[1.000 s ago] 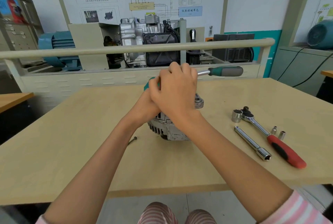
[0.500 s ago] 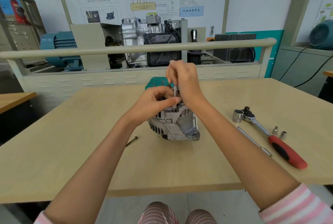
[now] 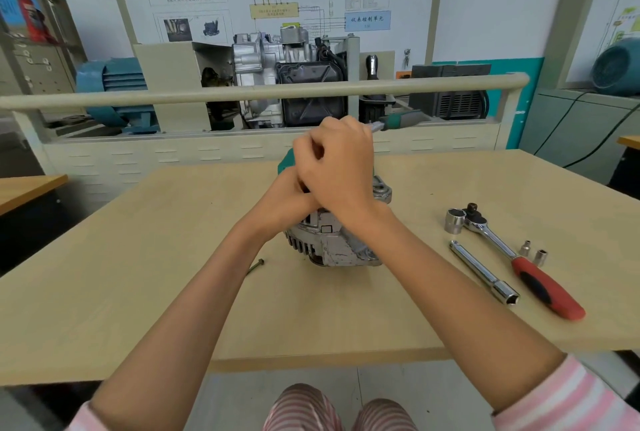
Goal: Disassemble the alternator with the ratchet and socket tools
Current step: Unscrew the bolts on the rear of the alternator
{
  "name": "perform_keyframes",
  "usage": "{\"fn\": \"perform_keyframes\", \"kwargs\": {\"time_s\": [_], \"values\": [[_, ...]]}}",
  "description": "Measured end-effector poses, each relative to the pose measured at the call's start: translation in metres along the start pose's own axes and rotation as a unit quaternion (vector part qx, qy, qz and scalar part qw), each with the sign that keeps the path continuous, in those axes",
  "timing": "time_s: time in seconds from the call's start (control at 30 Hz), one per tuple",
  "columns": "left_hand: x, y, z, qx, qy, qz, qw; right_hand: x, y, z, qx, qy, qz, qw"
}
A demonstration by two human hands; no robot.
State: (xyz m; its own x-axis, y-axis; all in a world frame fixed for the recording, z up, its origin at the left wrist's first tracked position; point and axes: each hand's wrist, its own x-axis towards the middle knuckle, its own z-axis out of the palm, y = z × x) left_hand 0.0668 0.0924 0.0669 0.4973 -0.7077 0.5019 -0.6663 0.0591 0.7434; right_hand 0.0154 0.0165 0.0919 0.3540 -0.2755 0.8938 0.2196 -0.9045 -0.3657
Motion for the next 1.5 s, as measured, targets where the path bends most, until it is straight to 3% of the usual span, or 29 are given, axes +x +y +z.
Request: {"fn": "perform_keyframes", "kwargs": {"time_s": [0.07, 0.13, 0.2, 0.27, 0.37, 0.5, 0.6, 0.7, 0.8, 0.97, 1.03, 1.17, 1.33, 1.43, 1.5], "values": [[0.001, -0.002, 0.000, -0.001, -0.007, -0.017, 1.000, 0.007, 0.005, -0.004, 0.158, -0.033, 0.031, 0.986], [0.002, -0.003, 0.000, 0.004, -0.014, -0.027, 1.000, 0.013, 0.008, -0.009, 0.320, -0.092, 0.092, 0.939], [0.003, -0.004, -0.001, -0.007, -0.015, -0.030, 0.999, 0.018, 0.011, -0.012, 0.405, -0.129, 0.131, 0.896], [0.003, -0.004, -0.001, -0.020, -0.017, -0.034, 0.999, 0.021, 0.014, -0.012, 0.431, -0.140, 0.158, 0.877], [0.003, -0.003, 0.000, -0.013, -0.012, -0.036, 0.999, 0.019, 0.015, -0.010, 0.364, -0.130, 0.142, 0.911], [0.001, -0.001, -0.001, -0.019, -0.003, -0.003, 1.000, 0.003, 0.007, -0.003, 0.104, -0.040, -0.015, 0.994], [0.000, 0.003, 0.003, -0.009, 0.019, 0.021, 1.000, -0.009, 0.000, 0.002, -0.163, 0.020, -0.032, 0.986], [0.000, 0.005, 0.004, -0.015, 0.028, 0.012, 0.999, -0.014, -0.002, 0.002, -0.270, 0.028, -0.024, 0.962], [-0.001, 0.004, 0.003, -0.012, 0.023, 0.020, 0.999, -0.012, -0.003, 0.002, -0.212, 0.022, -0.013, 0.977], [0.001, -0.002, 0.002, 0.000, 0.000, -0.017, 1.000, 0.003, 0.005, -0.003, 0.085, 0.002, 0.031, 0.996], [0.002, -0.004, 0.002, -0.003, -0.008, -0.019, 1.000, 0.007, 0.009, -0.005, 0.213, -0.022, 0.064, 0.975], [0.002, -0.004, 0.000, -0.003, -0.009, -0.019, 1.000, 0.014, 0.010, -0.009, 0.408, -0.096, 0.142, 0.897], [0.002, -0.004, 0.000, -0.013, -0.005, -0.030, 0.999, 0.018, 0.014, -0.008, 0.427, -0.093, 0.165, 0.884], [0.002, -0.004, 0.000, -0.013, -0.007, -0.023, 1.000, 0.011, 0.010, -0.004, 0.350, -0.059, 0.126, 0.926], [0.002, -0.004, 0.000, -0.008, -0.004, -0.017, 1.000, 0.006, 0.009, -0.001, 0.228, -0.018, 0.055, 0.972]]}}
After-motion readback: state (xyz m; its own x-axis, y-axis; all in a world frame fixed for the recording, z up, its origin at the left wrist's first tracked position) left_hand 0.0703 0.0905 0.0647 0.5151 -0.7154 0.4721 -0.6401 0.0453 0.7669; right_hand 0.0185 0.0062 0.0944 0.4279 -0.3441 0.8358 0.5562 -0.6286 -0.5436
